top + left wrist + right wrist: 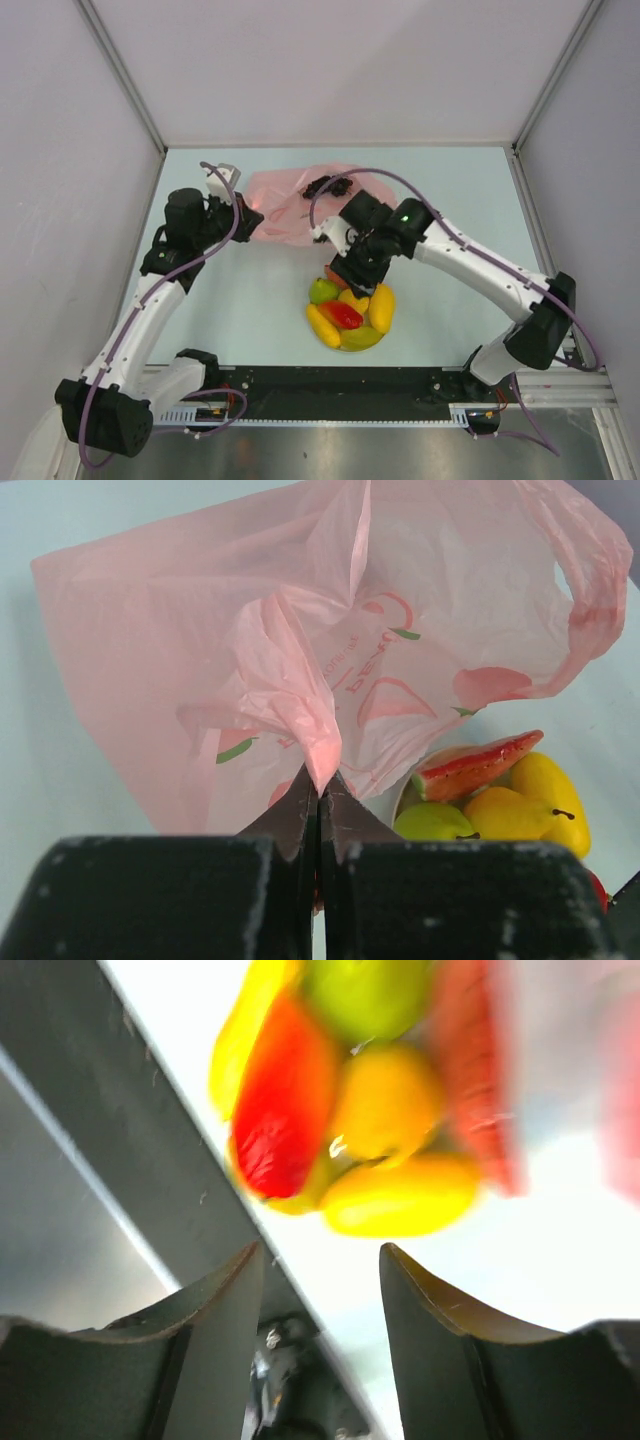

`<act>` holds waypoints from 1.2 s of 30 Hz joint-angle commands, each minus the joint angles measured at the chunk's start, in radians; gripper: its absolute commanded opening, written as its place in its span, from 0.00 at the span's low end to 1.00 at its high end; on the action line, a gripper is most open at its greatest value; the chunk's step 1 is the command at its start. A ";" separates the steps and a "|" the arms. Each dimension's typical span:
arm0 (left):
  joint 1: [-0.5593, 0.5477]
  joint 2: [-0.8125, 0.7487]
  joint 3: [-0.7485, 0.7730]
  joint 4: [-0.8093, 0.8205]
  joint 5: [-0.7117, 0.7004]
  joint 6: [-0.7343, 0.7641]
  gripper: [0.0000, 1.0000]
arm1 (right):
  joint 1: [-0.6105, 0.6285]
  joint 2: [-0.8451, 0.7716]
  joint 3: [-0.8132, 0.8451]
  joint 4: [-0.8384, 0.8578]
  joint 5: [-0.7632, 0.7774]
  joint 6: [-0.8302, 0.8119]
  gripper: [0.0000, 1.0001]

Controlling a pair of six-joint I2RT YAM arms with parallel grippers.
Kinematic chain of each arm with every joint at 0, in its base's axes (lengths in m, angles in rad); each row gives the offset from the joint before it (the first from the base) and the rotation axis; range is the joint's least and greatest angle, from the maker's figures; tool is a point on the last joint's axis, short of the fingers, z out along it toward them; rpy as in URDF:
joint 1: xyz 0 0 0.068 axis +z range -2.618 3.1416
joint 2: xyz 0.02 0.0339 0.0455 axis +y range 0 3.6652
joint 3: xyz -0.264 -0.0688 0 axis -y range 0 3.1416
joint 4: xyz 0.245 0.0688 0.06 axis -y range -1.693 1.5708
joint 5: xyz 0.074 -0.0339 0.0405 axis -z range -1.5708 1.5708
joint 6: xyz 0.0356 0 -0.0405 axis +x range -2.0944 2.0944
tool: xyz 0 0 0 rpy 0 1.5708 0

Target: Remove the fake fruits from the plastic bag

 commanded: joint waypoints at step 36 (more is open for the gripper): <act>-0.020 0.081 0.180 -0.114 0.253 0.228 0.00 | -0.459 0.568 0.199 0.725 0.100 -0.152 0.36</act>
